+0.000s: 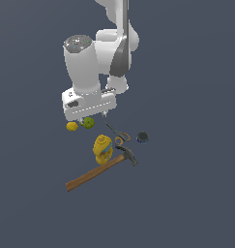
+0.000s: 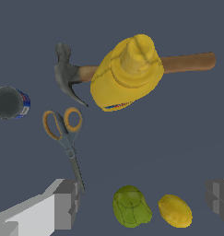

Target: Pick up a designated object from a clutter of objects.

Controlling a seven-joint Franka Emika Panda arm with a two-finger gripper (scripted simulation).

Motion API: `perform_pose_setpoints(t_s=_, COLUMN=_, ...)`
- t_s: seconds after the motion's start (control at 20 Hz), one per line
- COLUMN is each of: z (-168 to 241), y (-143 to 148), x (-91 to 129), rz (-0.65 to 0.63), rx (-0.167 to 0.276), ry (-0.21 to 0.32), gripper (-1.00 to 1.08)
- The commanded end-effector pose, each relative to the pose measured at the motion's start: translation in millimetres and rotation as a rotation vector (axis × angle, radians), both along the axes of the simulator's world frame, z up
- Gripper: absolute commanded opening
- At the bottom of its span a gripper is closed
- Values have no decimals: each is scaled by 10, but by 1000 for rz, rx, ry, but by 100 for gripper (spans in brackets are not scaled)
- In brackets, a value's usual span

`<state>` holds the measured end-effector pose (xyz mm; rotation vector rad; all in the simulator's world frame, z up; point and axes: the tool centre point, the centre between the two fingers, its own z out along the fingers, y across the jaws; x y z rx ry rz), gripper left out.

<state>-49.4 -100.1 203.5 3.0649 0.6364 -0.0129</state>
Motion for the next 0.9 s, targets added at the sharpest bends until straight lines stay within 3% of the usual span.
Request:
perform_pose_setpoints(t_s=0.0, z=-120, y=-98, x=-86, rz=43, rx=1, ry=0, gripper=100)
perform_pose_setpoints(t_s=0.85, z=-837, y=-620, x=-798, rz=323, rx=10, ry=-1, gripper=100)
